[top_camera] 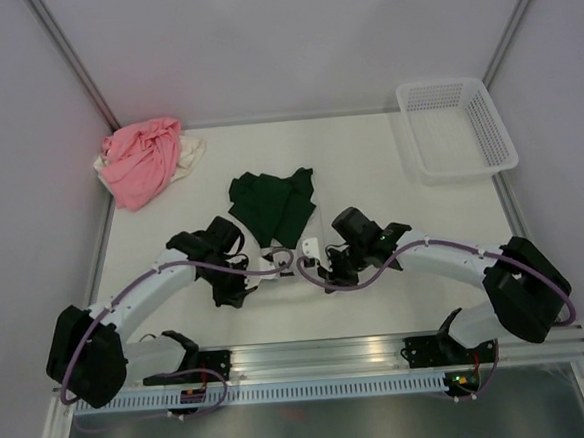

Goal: Roll the t-shirts
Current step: Roll the tshirt

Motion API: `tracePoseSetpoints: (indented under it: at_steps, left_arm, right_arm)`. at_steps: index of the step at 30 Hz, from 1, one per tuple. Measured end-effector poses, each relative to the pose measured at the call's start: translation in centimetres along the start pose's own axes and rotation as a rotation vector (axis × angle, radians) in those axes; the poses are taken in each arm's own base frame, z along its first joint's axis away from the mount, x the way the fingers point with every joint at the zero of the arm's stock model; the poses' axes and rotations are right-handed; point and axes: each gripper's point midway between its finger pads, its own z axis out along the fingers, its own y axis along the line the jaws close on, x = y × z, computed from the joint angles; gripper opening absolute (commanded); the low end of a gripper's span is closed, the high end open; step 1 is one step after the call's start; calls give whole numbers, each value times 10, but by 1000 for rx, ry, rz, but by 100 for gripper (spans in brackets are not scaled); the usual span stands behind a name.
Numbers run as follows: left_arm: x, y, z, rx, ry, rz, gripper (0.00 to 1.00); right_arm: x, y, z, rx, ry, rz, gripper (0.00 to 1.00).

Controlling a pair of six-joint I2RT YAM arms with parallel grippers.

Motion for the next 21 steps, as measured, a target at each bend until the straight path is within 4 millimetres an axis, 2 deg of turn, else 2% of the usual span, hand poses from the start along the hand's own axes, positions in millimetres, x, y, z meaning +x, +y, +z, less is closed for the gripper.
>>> tracePoseSetpoints:
  at_steps: [3,6,7,8,11,12,17,21]
  left_arm:
    - [6,-13,6,119,23,-37,2]
    - [6,-14,5,198,32,-106,2]
    - [5,-11,5,212,33,-132,2]
    - [5,-7,3,222,35,-157,2]
    - [7,3,5,245,51,-214,2]
    - [9,5,6,254,57,-229,2]
    - [18,8,14,280,107,-283,5]
    - [21,16,18,289,150,-322,8]
  right_arm:
    - [1,-5,-2,-30,-19,56,1]
    - [6,-14,6,-54,-10,153,7]
    - [8,-19,10,-57,-1,184,9]
    - [10,-23,15,-57,6,216,19]
    - [12,-36,21,-25,10,294,32]
    - [12,-41,21,-3,4,314,32]
    - [6,-69,5,116,-44,360,34]
    - [-9,-77,-13,176,-94,340,34]
